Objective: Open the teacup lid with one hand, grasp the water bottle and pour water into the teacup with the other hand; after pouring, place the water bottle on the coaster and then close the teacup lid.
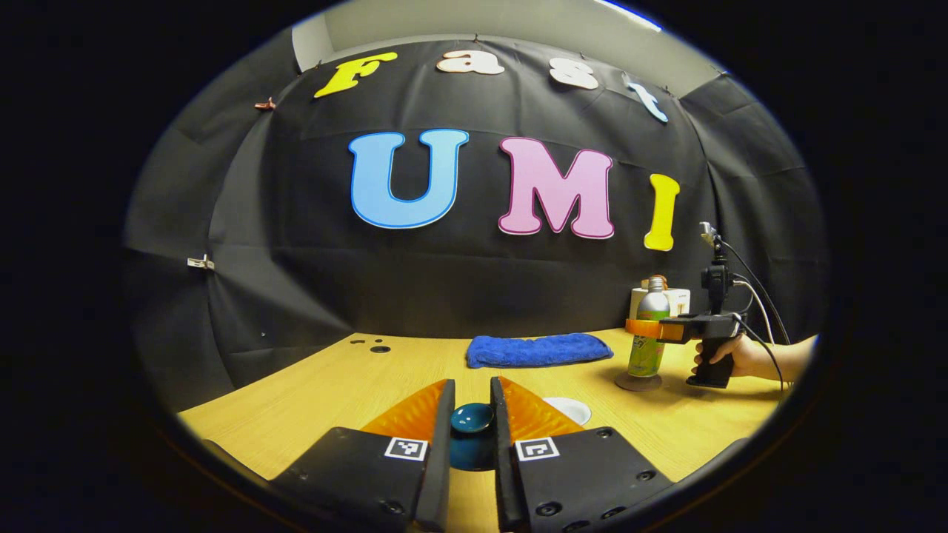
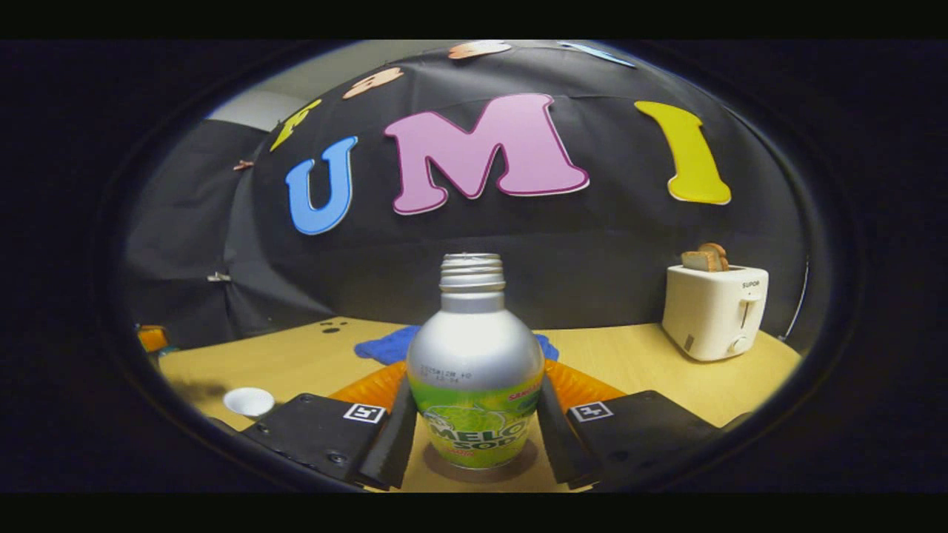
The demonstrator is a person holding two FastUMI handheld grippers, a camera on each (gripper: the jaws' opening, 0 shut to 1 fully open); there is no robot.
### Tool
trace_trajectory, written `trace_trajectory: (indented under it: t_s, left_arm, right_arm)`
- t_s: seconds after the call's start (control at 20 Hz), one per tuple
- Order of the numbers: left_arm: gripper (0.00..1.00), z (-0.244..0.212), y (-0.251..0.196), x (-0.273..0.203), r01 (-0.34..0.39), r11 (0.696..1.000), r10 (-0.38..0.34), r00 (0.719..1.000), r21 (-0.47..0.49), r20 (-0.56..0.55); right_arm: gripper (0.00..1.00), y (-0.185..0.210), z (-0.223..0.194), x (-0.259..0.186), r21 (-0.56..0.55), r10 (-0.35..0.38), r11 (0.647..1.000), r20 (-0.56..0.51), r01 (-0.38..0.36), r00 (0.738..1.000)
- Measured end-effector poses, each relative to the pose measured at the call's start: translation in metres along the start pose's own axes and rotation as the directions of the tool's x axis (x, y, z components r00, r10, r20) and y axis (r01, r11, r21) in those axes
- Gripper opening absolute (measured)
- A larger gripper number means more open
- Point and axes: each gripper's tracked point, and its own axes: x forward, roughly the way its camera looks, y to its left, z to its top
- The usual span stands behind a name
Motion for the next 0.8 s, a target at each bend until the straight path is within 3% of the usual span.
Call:
trace_trajectory:
  t_s: [0.35, 0.4, 0.45, 0.8]
  left_arm:
    - [0.29, -0.012, 0.003, 0.006, -0.008, 1.0, 0.008, 1.0, -0.015, -0.017]
    - [0.29, -0.014, 0.003, 0.005, -0.009, 1.0, 0.009, 1.0, -0.016, -0.019]
    - [0.29, -0.015, 0.003, 0.006, -0.009, 1.0, 0.009, 1.0, -0.02, -0.02]
    - [0.26, -0.017, 0.005, 0.004, -0.014, 1.0, 0.013, 1.0, -0.022, -0.021]
  right_arm:
    - [0.76, 0.001, -0.013, 0.006, -0.029, 0.007, 1.0, -0.004, -0.007, 1.0]
    - [0.72, 0.004, -0.012, 0.007, -0.034, 0.011, 0.999, 0.005, -0.011, 1.0]
    - [0.77, 0.003, -0.013, 0.006, -0.039, 0.01, 0.999, 0.003, -0.01, 1.0]
    - [0.81, 0.004, -0.014, 0.005, -0.046, 0.006, 0.999, 0.002, -0.006, 1.0]
